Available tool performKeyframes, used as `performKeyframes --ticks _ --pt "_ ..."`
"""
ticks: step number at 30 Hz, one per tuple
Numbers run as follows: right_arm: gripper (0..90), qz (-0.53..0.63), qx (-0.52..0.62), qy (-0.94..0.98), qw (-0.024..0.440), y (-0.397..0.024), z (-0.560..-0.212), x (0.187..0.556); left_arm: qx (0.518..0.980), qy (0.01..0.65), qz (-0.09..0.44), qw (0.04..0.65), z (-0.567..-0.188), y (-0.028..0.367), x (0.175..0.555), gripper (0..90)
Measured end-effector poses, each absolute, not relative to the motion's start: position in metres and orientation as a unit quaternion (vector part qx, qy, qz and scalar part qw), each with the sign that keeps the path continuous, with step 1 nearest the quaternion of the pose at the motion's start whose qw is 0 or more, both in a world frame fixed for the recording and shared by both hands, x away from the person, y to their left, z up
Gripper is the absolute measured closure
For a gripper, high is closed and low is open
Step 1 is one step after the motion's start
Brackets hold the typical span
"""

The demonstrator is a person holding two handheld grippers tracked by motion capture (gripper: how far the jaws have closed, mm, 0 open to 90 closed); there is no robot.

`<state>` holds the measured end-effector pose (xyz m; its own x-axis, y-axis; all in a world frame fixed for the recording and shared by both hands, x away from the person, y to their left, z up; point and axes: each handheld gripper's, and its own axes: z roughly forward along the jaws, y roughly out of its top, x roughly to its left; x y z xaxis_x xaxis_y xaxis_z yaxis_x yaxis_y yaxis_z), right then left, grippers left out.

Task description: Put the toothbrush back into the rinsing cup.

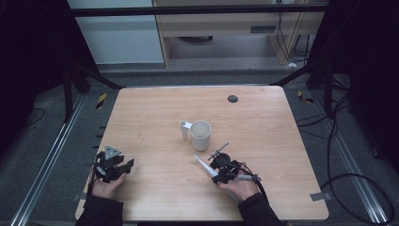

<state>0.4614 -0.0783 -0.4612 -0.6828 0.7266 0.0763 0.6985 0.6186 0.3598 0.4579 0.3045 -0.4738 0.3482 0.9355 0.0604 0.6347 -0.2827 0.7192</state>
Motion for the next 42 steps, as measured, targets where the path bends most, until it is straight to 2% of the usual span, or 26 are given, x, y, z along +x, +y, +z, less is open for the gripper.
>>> performKeyframes --ticks 16,27,42 --pt "67.2 0.263 0.422 0.867 0.043 -0.099 -0.439 0.461 0.761 0.516 0.246 0.306 -0.474 0.305 0.458 53.2" --pt "67.1 0.362 0.426 0.825 0.079 -0.117 -0.412 0.457 0.760 0.516 0.248 0.307 -0.474 0.304 0.458 53.1" --pt "67.1 0.495 0.446 0.729 0.157 -0.122 -0.377 0.466 0.757 0.516 0.253 0.310 -0.473 0.305 0.457 52.7"
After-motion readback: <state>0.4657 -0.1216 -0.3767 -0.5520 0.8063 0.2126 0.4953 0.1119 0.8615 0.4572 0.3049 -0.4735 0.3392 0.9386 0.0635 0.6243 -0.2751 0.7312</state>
